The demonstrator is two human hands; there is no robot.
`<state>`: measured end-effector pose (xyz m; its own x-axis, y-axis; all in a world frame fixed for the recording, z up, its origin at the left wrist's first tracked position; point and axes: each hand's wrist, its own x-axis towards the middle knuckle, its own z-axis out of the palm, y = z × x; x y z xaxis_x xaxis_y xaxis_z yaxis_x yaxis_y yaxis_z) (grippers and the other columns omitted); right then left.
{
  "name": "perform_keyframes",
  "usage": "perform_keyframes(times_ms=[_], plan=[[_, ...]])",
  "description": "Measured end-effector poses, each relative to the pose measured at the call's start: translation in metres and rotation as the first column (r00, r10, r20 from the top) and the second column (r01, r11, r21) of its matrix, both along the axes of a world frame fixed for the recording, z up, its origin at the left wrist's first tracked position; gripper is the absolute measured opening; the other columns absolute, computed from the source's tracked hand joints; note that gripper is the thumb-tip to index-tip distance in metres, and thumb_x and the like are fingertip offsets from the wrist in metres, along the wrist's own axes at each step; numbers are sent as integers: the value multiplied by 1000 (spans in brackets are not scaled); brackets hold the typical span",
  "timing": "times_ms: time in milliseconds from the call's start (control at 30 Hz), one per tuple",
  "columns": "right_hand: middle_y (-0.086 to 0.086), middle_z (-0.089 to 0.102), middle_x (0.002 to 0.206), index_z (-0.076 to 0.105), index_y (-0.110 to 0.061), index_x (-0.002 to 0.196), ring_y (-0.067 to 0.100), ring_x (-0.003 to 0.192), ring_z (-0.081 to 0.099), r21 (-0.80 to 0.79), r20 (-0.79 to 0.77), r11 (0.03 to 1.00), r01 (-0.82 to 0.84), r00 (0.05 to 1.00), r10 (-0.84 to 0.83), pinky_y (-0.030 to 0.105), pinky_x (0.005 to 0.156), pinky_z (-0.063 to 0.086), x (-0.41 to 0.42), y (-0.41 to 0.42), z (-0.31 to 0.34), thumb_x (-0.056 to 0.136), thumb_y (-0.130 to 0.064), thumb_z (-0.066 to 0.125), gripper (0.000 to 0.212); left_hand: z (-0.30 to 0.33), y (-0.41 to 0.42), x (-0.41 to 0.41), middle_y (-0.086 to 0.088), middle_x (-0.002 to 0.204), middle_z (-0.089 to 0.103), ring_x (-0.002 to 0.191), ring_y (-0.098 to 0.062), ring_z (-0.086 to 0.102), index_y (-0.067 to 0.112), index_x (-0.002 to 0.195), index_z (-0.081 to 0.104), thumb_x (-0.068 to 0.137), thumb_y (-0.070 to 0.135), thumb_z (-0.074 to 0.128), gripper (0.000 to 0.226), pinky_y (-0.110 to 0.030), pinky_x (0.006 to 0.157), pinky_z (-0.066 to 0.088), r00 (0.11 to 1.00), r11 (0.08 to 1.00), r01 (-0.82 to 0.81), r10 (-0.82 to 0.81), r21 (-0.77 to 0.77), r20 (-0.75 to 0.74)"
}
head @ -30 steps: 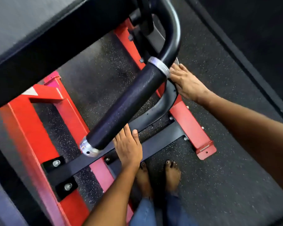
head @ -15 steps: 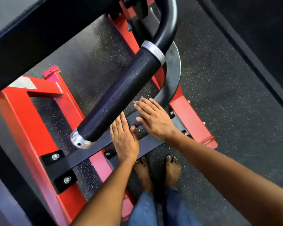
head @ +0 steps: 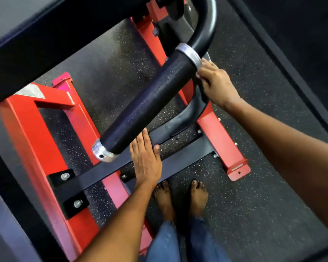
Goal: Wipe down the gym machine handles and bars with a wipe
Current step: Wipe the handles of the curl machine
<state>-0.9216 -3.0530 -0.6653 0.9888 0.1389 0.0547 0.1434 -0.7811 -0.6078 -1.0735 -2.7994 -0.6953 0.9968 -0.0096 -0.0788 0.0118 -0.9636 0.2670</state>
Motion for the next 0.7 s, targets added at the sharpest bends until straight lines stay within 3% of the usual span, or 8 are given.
perform_keyframes(times_ms=[67, 167, 300, 433, 500, 567, 633, 700], plan=[[11, 53, 133, 60, -5, 117, 27, 134, 37, -111, -71, 994, -4, 997, -4, 43, 114, 20, 2, 7, -16, 97, -18, 39, 33, 0, -1, -1, -18, 151, 18, 137, -32, 14, -5, 146, 25, 103, 42, 11, 65, -52, 111, 21, 999, 999, -48, 48, -26, 10], [9, 42, 145, 48, -6, 134, 25, 140, 27, -159, -51, 984, 83, 994, -93, 38, 116, 8, -38, 28, -31, 99, -32, 25, 50, -5, -1, -3, -26, 144, 35, 131, -34, 22, -7, 141, 30, 104, 42, 14, 63, -55, 106, 34, 996, 995, -90, 90, -47, 13], [14, 42, 144, 46, -1, 135, 27, 138, 26, -78, 26, 989, 130, 991, -128, 38, 115, 10, -98, 88, -33, 96, -38, 34, 55, -10, 4, -5, -23, 147, 35, 135, -31, 21, -4, 144, 27, 98, 32, 30, 58, -51, 109, 32, 999, 999, -48, 47, -24, -9], [5, 42, 145, 44, -11, 139, 21, 138, 29, -292, 64, 903, -316, 935, 348, 33, 114, 14, -106, 92, -37, 100, -44, 27, 54, -6, 7, -4, -19, 155, 26, 141, -28, 11, -2, 149, 24, 95, 31, 30, 63, -47, 114, 21, 999, 1000, -3, 3, -8, -35], [6, 41, 146, 43, -9, 139, 21, 137, 32, -313, 85, 782, -539, 804, 588, 31, 115, 13, -96, 68, -38, 99, -25, 31, 44, -3, 9, -5, -18, 156, 25, 141, -29, 10, 0, 150, 23, 95, 33, 28, 64, -46, 115, 18, 997, 998, 49, -47, 32, -58], [6, 37, 147, 41, -8, 140, 20, 137, 29, -269, 21, 709, -652, 732, 681, 28, 116, 11, -86, 40, -31, 91, -6, 30, 50, 0, 11, -5, -18, 155, 28, 138, -31, 13, 0, 150, 24, 96, 36, 28, 65, -48, 113, 18, 993, 995, 78, -72, 63, -90], [6, 35, 148, 41, -7, 140, 20, 137, 28, -231, -46, 758, -610, 785, 618, 24, 115, 10, -82, 20, -22, 87, -3, 26, 55, 4, 9, -5, -19, 155, 28, 136, -32, 14, 0, 150, 23, 97, 36, 32, 65, -50, 113, 20, 989, 994, 76, -65, 80, -132], [6, 36, 147, 44, -8, 138, 20, 137, 29, -152, -67, 912, -381, 925, 375, 20, 115, 10, -93, 19, -12, 85, -5, 22, 58, 11, 6, -4, -19, 155, 27, 136, -32, 13, 0, 151, 21, 96, 34, 41, 68, -49, 114, 19, 983, 995, 67, -53, 79, -175]])
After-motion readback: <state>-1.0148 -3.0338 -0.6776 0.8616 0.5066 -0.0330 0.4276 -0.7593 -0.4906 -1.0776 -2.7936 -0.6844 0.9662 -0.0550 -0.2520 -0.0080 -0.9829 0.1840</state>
